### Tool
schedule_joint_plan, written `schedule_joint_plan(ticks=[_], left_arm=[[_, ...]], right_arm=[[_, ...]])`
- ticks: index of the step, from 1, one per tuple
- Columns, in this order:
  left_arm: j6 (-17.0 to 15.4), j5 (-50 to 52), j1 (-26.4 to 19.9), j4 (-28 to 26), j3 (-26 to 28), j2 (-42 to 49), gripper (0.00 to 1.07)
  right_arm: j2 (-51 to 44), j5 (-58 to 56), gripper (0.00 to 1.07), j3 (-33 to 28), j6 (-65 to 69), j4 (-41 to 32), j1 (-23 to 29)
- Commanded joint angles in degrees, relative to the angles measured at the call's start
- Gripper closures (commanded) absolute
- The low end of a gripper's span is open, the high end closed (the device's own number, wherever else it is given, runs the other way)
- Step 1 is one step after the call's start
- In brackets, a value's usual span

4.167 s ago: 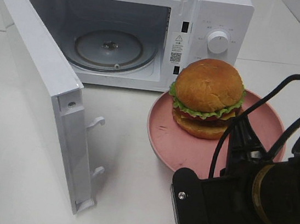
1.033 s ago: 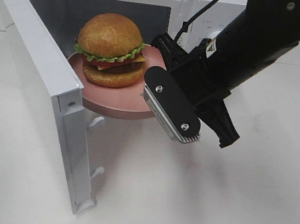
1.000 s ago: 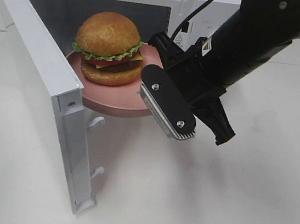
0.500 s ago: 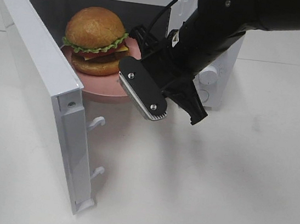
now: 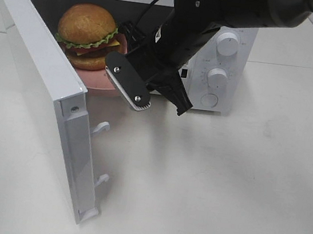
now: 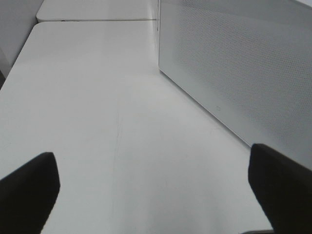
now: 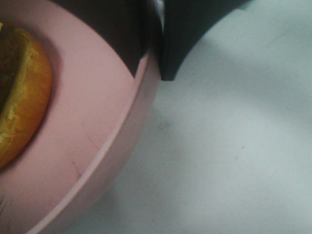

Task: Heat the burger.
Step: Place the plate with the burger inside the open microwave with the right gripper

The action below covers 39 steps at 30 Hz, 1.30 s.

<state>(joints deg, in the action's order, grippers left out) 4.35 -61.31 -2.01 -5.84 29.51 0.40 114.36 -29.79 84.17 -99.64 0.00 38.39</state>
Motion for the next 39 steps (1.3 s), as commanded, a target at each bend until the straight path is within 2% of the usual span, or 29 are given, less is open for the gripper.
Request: schedule_joint_plan(ticks=[1,4,12,16,17,18,19,26,39], left_arm=[[-0.4,0.0,0.1,-0.2,0.0,0.9,0.09],[-0.4,0.0,0.1,-0.2,0.0,0.9,0.09],[-0.4,0.0,0.1,0.1,0.0,0.9,0.09],[-0.4,0.0,0.1,0.1,0.0,0.9,0.09],[-0.4,0.0,0.1,0.1,0.0,0.9,0.09],[-0.4,0.0,0.1,0.1,0.0,0.9,0.09],[-0.4,0.0,0.1,0.1,0.0,0.9,0.09],[-0.4,0.0,0.1,0.1,0.0,0.9,0.09],[-0.4,0.0,0.1,0.1,0.0,0.9,0.09]], right_arm=[[1.9,3.6,1.07,4.5,2.2,1.0,-0.1],[2.7,3.6,1.07,5.4,2.3,0.9,-0.1],[8.6,3.5,1.07,13.2,4.5,2.2,-0.1],[11.7,1.6,1.07,18.3,7.3,2.3,-0.1],[13.3,-0.2,1.07,21.1,8.7,2.3,-0.1],[13.3,-0.2,1.07,21.1,8.7,2.3,-0.1],[15.1,-1.4,1.07,24.0,10.0,2.5,-0.1],[19.4,-1.4,1.07,31.3,16.2,5.9,-0.2],[23.8,-1.4,1.07,36.6,17.0,8.1,-1.3]])
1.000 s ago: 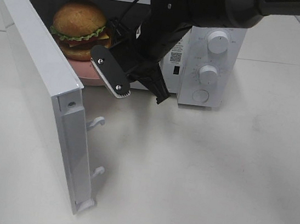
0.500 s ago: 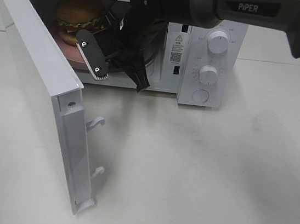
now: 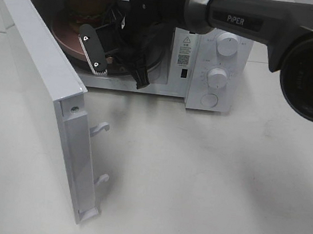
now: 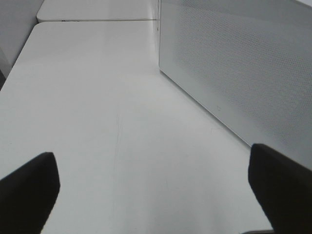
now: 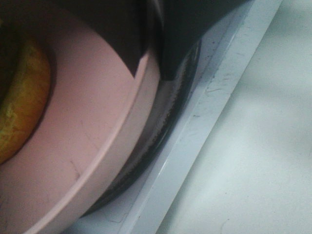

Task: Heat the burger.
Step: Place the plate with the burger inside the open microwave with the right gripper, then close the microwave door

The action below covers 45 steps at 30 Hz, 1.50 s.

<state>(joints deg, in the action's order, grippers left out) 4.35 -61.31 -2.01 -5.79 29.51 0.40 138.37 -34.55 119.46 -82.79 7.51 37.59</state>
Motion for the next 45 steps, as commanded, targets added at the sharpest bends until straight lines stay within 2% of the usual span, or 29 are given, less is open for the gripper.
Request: schedule_joint_plan(ticks=[1,11,13,16,18,19,21,24,25,28,32,34,37,39,42,44,45], left_arm=[[-0.4,0.0,0.1,0.0,0.0,0.9,0.09],[-0.4,0.0,0.1,0.0,0.0,0.9,0.09],[-0.4,0.0,0.1,0.0,0.0,0.9,0.09],[-0.4,0.0,0.1,0.0,0.0,0.9,0.09],[-0.4,0.0,0.1,0.0,0.0,0.9,0.09],[-0.4,0.0,0.1,0.0,0.0,0.9,0.09],[-0.4,0.0,0.1,0.0,0.0,0.9,0.09],[-0.4,0.0,0.1,0.0,0.0,0.9,0.09],[-0.4,0.0,0.1,0.0,0.0,0.9,0.09],[-0.4,0.0,0.1,0.0,0.0,0.9,0.09],[-0.4,0.0,0.1,0.0,0.0,0.9,0.09],[-0.4,0.0,0.1,0.0,0.0,0.9,0.09],[-0.4,0.0,0.1,0.0,0.0,0.9,0.09],[-0.4,0.0,0.1,0.0,0.0,0.9,0.09],[-0.4,0.0,0.1,0.0,0.0,0.9,0.09],[-0.4,0.0,0.1,0.0,0.0,0.9,0.09],[-0.4,0.0,0.1,0.0,0.0,0.9,0.09]], right_arm=[[-0.2,3.3,1.07,1.3,0.2,0.6,-0.5],[0.5,3.7,1.05,1.3,0.3,-1.7,-2.1],[0.5,3.8,0.97,1.3,0.3,-1.7,-2.6],[0.5,3.8,0.94,1.3,0.3,-1.7,-2.6],[0.5,4.0,0.83,0.3,0.3,-1.7,-2.6],[0.5,4.0,0.83,0.3,0.3,-1.7,-2.6],[0.2,3.1,0.64,-1.7,0.5,-3.7,-2.6],[-0.1,3.1,0.60,-2.3,0.5,-4.5,-2.6],[-0.9,3.3,0.54,-3.6,0.3,-5.4,-2.6],[-2.3,3.6,0.47,-5.7,0.1,-5.7,-2.6],[-4.0,3.7,0.44,-7.8,-0.1,-5.7,-2.6],[-6.7,4.8,0.44,-12.2,-0.1,-5.8,-2.6],[-7.4,5.3,0.44,-13.4,-0.1,-5.8,-2.6],[-10.3,6.8,0.44,-18.0,-0.1,-5.8,-2.6],[-11.1,7.4,0.44,-19.3,-0.1,-5.8,-2.6],[-13.8,9.4,0.44,-23.7,-0.1,-5.4,-2.6],[-13.8,9.4,0.44,-23.7,-0.1,-5.4,-2.6]])
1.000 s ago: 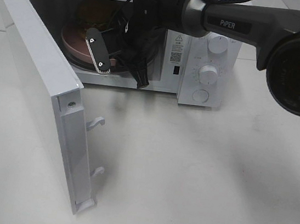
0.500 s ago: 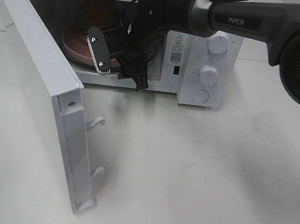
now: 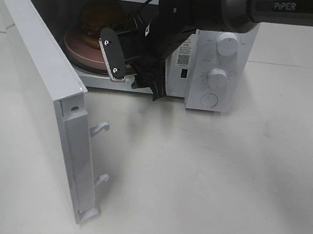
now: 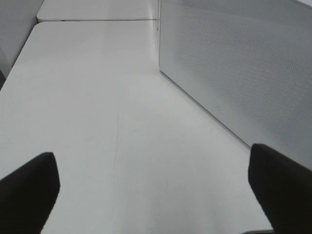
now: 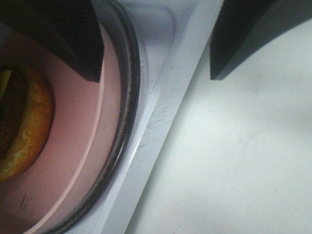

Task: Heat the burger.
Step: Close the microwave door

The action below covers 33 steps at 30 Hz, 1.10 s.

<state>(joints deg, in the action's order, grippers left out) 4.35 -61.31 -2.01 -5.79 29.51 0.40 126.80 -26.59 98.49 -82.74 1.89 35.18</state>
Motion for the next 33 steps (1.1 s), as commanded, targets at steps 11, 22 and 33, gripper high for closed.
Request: schedule_joint_plan(ticks=[11,22,33], left_arm=[[-0.4,0.0,0.1,0.0,0.0,0.9,0.09],[-0.4,0.0,0.1,0.0,0.0,0.9,0.09],[-0.4,0.0,0.1,0.0,0.0,0.9,0.09]], right_arm=[[-9.2,2.3,0.44,-11.7,0.1,3.5,-0.3],[-17.5,3.8,0.44,-19.7,4.9,6.1,-1.7],[-27.0,8.1,0.33,-29.2,18.6,6.5,-1.7]])
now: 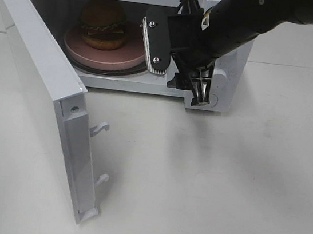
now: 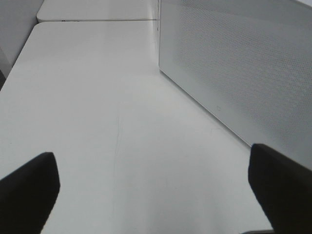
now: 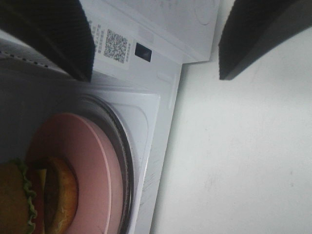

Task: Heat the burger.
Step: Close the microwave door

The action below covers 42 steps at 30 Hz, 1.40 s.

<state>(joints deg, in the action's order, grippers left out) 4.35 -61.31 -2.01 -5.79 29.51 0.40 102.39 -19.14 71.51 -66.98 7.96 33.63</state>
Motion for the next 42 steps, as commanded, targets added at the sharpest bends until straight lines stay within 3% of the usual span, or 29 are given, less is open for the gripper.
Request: schedule_joint_plan(ticks=[1,15,22,33,42], left_arm=[[-0.4,0.0,0.1,0.0,0.0,0.9,0.09],[-0.4,0.0,0.1,0.0,0.0,0.9,0.09],[-0.4,0.0,0.1,0.0,0.0,0.9,0.09],[-0.4,0.0,0.1,0.0,0.0,0.9,0.09],[-0.4,0.0,0.1,0.0,0.0,0.9,0.09]], right_arm=[[-2.6,0.7,0.33,-2.2,2.9,0.5,-0.1],[-16.0,1.1,0.30,-13.9,18.3,1.9,-0.1],[-25.4,-7.0,0.30,-19.0,37.0,1.9,-0.1],[-35.9,-23.2,0.30,-20.3,60.9,1.7,-0.1],[-43.7,-34.5,0.31,-20.3,66.6,1.7,0.0]])
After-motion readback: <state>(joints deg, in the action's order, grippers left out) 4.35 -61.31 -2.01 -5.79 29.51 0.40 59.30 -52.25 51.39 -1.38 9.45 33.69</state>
